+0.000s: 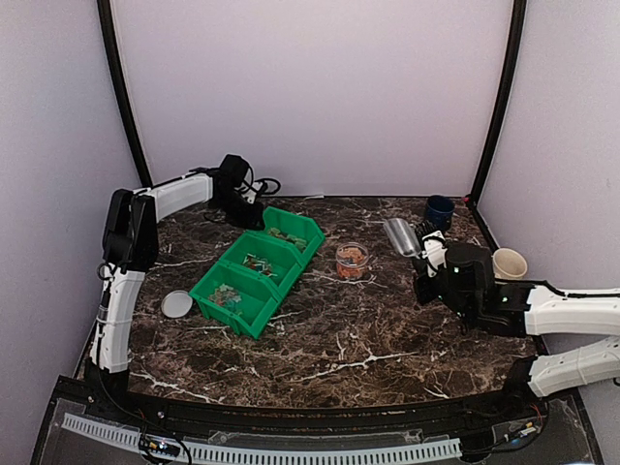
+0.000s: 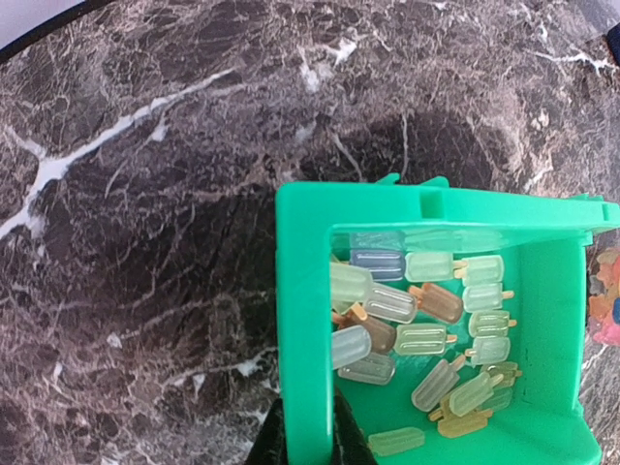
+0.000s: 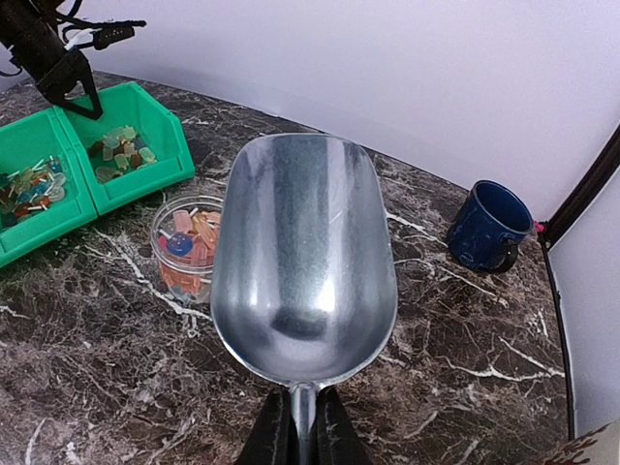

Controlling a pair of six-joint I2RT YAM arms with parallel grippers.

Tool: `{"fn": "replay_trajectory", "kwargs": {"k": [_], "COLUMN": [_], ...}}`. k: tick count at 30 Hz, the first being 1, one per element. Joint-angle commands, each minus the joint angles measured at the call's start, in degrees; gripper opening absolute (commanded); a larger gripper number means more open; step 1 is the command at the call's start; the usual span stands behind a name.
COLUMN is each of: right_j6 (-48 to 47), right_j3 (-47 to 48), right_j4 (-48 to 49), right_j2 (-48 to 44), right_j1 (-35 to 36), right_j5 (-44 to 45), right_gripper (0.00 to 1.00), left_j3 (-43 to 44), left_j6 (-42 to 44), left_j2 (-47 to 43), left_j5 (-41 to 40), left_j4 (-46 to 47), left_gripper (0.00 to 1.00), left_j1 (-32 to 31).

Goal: Pack the candies
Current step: Place the storage box at the center of the board.

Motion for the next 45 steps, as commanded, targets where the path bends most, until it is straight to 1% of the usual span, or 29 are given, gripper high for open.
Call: {"fn": "replay_trajectory", "kwargs": {"k": [1,5,10,12,13,14,17,20,22,25,26,27,28,33,34,38,41,44,45], "right_j6": [2.0,2.2,2.5,2.5,2.4,2.4,3.1,4.3,4.9,5.5,5.6,5.8,5.9,7.0,7.0,7.5,8.2,8.6,8.9], "right_j3": [-0.1,0.9,1.7,1.8,2.1,2.2,2.2,1.7,1.9,2.3,2.3,2.2,2.1,1.9,2.0,2.6,3.3,4.6,5.2], "right_j4": [1.2,0.3,-1.0,-0.9,-1.0,-1.1,-1.1,0.4,1.4,2.8,3.5,4.1,4.7,7.0,7.5,9.3,10.6,11.5,11.8], "right_j2": [0.6,1.5,2.3,2.6,3.0,3.3,4.3,5.6,6.7,8.5,9.1,9.7,10.2,13.1,13.8,17.7,21.3,24.8,25.8], "right_j1": [0.5,0.5,0.5,0.5,0.5,0.5,0.5,0.4,0.3,-0.6,-1.1,-1.8,-2.6,-7.0,-7.6,-9.9,-11.7,-13.2,-13.7], "right_j5": [1.2,1.1,1.0,0.9,1.0,1.4,3.3,4.0,4.0,4.0,3.8,3.3,2.7,-1.1,-2.0,-3.7,-5.6,-7.1,-7.6], "right_gripper": [0.01,0.01,0.01,0.01,0.01,0.02,0.03,0.03,0.03,0.03,0.04,0.04,0.04,0.04,0.04,0.04,0.04,0.04,0.04], "left_j3": [4.6,7.7,9.1,9.5,9.5,9.5,8.4,4.9,-0.1,-12.8,-17.3,-21.0,-23.7,-33.1,-36.7,-48.9,-54.5,-56.4,-56.9], "left_j6": [2.4,2.2,0.7,-0.2,-0.9,-1.3,-3.0,-6.2,-9.7,-15.3,-16.4,-17.4,-18.2,-19.4,-20.2,-26.0,-28.7,-29.1,-29.2], "left_j2": [2.7,4.8,3.0,1.3,0.2,-1.1,-5.1,-9.3,-13.3,-22.5,-25.4,-28.2,-30.2,-38.4,-40.2,-47.3,-52.7,-56.3,-57.5], "left_j5": [-1.4,-4.2,-6.1,-6.2,-6.3,-6.7,-7.5,-8.1,-7.9,-7.6,-7.8,-8.2,-9.1,-12.5,-12.7,-9.1,-8.9,-10.3,-10.5], "left_j4": [6.6,7.9,9.0,8.6,8.5,8.2,7.0,6.1,6.4,11.9,14.6,17.1,17.7,16.0,16.1,19.0,19.5,17.4,16.7], "left_gripper": [0.1,0.24,0.43,0.59,0.68,0.75,0.84,0.88,0.88,0.88,0.92,0.95,0.96,0.99,0.99,0.99,0.99,0.99,0.99], "left_j1": [1.2,1.8,2.1,2.1,2.2,2.1,2.1,2.1,2.1,1.3,0.7,-0.1,-1.3,-7.8,-9.1,-11.8,-13.3,-14.4,-16.0]}}
